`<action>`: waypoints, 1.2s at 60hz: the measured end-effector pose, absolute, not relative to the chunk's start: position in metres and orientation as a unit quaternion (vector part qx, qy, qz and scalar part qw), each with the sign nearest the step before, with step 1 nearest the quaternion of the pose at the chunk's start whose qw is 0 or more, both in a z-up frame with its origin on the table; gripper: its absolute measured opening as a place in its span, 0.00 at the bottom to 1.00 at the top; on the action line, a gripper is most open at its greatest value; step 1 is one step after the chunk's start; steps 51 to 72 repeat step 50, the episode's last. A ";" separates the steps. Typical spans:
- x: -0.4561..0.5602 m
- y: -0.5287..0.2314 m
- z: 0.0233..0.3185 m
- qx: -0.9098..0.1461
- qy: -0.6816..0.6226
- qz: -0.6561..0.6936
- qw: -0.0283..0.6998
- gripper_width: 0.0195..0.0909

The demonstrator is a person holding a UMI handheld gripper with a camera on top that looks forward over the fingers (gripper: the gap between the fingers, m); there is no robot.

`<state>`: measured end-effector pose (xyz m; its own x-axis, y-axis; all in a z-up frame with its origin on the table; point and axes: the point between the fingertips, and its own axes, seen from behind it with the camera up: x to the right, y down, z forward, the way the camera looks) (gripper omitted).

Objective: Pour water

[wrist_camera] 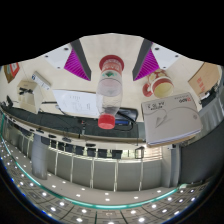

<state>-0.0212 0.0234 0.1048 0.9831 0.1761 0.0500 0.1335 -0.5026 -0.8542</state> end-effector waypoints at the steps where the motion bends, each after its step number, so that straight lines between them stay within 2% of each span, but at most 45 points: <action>1: -0.022 0.015 0.109 -0.869 -0.085 0.018 0.486 0.93; 20: -0.069 -0.165 0.182 -0.896 -0.036 -0.029 0.442 0.93; 32: -0.102 -0.240 0.210 -0.893 -0.044 -0.039 0.446 0.93; 48: -0.119 -0.278 0.221 -0.892 -0.034 -0.028 0.450 0.92; 72: -0.117 -0.279 0.223 -0.891 -0.035 -0.030 0.452 0.92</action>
